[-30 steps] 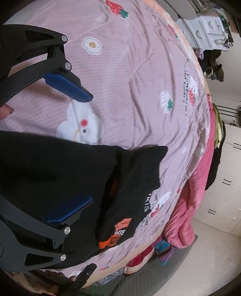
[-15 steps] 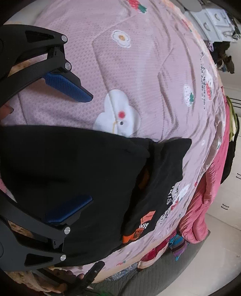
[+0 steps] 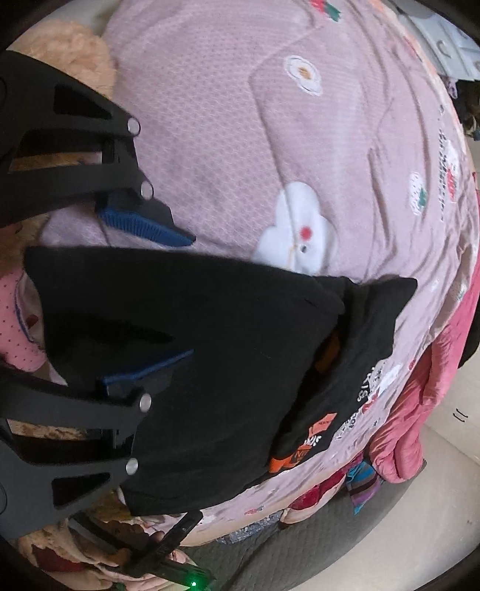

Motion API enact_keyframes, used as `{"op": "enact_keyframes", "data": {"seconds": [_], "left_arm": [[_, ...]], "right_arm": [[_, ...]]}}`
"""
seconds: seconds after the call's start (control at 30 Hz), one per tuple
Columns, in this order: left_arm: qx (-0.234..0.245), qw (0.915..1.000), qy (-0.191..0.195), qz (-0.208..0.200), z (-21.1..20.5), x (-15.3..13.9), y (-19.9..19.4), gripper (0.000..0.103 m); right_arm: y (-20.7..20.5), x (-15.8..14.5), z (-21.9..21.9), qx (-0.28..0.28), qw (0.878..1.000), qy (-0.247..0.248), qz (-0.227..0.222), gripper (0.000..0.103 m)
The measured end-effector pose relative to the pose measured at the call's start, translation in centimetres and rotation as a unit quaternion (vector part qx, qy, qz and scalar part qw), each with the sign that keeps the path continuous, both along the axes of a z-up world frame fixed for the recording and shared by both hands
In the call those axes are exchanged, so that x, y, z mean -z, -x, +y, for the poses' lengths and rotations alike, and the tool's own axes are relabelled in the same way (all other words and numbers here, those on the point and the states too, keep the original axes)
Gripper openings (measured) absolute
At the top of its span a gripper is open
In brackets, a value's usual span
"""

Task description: Fold small clothes

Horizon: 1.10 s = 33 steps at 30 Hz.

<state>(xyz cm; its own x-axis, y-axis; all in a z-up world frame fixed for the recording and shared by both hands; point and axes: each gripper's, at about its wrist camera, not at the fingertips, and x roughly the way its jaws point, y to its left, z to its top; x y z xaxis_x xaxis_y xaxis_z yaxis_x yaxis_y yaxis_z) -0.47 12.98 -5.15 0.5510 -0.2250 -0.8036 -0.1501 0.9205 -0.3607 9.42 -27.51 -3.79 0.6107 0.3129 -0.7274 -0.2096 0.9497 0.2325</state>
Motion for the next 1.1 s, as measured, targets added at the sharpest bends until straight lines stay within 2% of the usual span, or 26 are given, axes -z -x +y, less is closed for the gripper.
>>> {"op": "enact_keyframes", "data": {"seconds": [0.23, 0.6, 0.8, 0.87, 0.93, 1.0, 1.07, 1.1], "left_arm": [[0.024, 0.9994, -0.016, 0.017, -1.0, 0.5, 0.8, 0.038], [0.047, 0.9984, -0.020, 0.026, -2.2, 1.0, 1.6, 0.038], [0.060, 0.9974, -0.026, 0.031, -2.8, 1.1, 1.8, 0.039], [0.060, 0.9973, -0.025, 0.032, -2.9, 1.2, 1.7, 0.039], [0.061, 0.9973, -0.025, 0.033, -2.9, 1.2, 1.6, 0.040], [0.061, 0.9972, -0.025, 0.033, -2.9, 1.2, 1.6, 0.041], [0.062, 0.9972, -0.025, 0.033, -2.9, 1.3, 1.7, 0.042], [0.062, 0.9972, -0.025, 0.034, -3.0, 1.3, 1.6, 0.043]], "right_arm": [[1.3, 0.3, -1.2, 0.000, 1.000, -0.006, 0.015, 0.097], [3.8, 0.4, -2.0, -0.015, 0.999, 0.010, 0.029, 0.096], [4.4, 1.5, -2.7, -0.021, 0.998, 0.011, 0.061, 0.096], [4.6, 2.0, -2.7, -0.025, 0.997, 0.014, 0.073, 0.089], [4.8, 2.5, -2.7, -0.029, 0.996, 0.018, 0.081, 0.078], [5.2, 2.7, -2.6, -0.034, 0.996, 0.025, 0.078, 0.055], [5.6, 2.4, -2.6, -0.037, 0.996, 0.035, 0.067, 0.019], [5.8, 2.2, -2.6, -0.039, 0.997, 0.032, 0.061, 0.010]]}}
